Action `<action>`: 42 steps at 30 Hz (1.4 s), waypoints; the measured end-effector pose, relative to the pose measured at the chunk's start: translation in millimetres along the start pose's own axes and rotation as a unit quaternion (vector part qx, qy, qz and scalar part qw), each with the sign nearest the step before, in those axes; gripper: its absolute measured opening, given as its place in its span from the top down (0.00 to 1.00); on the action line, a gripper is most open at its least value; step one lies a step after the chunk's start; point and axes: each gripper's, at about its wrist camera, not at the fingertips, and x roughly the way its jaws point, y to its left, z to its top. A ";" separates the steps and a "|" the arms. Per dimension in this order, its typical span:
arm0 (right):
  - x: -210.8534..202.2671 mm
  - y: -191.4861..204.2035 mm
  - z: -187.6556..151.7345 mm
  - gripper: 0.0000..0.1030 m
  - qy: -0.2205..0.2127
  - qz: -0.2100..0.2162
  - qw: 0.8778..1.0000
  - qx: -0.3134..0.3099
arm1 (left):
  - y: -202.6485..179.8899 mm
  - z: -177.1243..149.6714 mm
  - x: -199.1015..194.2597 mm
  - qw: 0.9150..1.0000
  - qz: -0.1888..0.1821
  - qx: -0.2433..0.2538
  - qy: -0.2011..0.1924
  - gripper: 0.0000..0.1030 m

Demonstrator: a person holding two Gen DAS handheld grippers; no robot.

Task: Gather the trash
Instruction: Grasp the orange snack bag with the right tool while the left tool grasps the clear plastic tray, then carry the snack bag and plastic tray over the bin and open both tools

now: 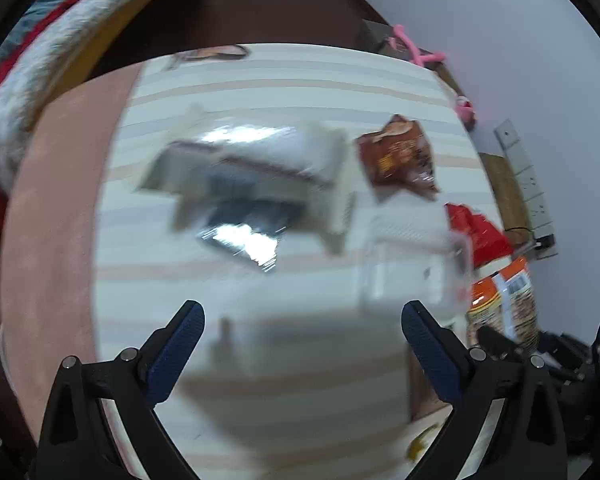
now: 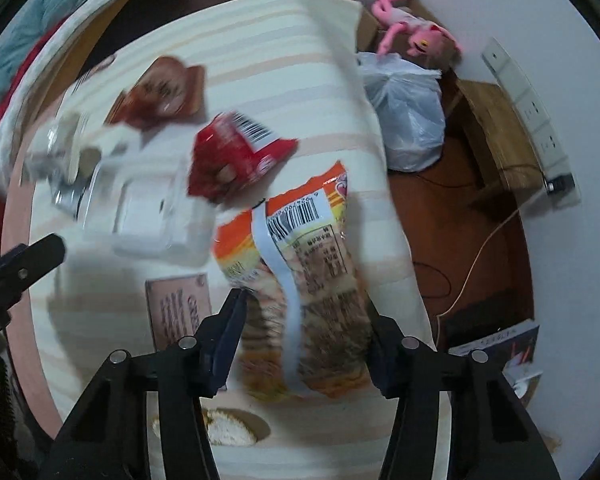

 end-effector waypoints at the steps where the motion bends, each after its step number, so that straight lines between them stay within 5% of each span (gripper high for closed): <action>1: 1.7 -1.7 3.3 0.46 0.002 0.002 1.000 0.003 | -4.6 2.2 2.7 1.000 -0.006 0.004 0.001 0.13; 5: 2.9 -2.1 7.6 0.46 0.005 0.001 1.000 0.004 | -28.0 9.4 15.6 0.999 -0.025 0.031 0.013 0.31; 7: 3.5 -1.1 7.6 0.46 0.005 -0.002 1.000 0.001 | -37.9 11.1 24.1 0.999 -0.018 0.047 0.021 0.69; 8: 3.8 -0.4 7.2 0.46 0.005 -0.004 1.000 -0.001 | -42.4 10.1 27.3 0.998 -0.012 0.055 0.024 0.80; 11: 2.7 0.8 4.1 0.52 -0.001 -0.017 1.000 -0.008 | -45.2 4.8 26.5 0.998 0.007 0.061 0.015 0.97; 16: -5.8 1.3 -2.3 0.77 -0.012 -0.007 1.000 -0.008 | -27.1 -14.8 7.9 0.998 0.035 0.050 -0.014 0.97; 19: -15.6 3.8 -10.5 0.82 -0.022 0.008 1.000 -0.006 | -9.1 -24.7 -7.2 0.998 0.045 0.037 -0.030 0.97; 33: -87.2 62.8 -65.2 0.91 -0.078 0.091 0.992 -0.035 | 76.9 -81.9 -125.2 0.989 0.063 -0.026 -0.128 0.97; 42: -150.4 186.8 -101.0 0.91 -0.121 0.165 0.973 -0.110 | 179.0 -117.8 -221.9 0.973 0.082 -0.094 -0.197 0.97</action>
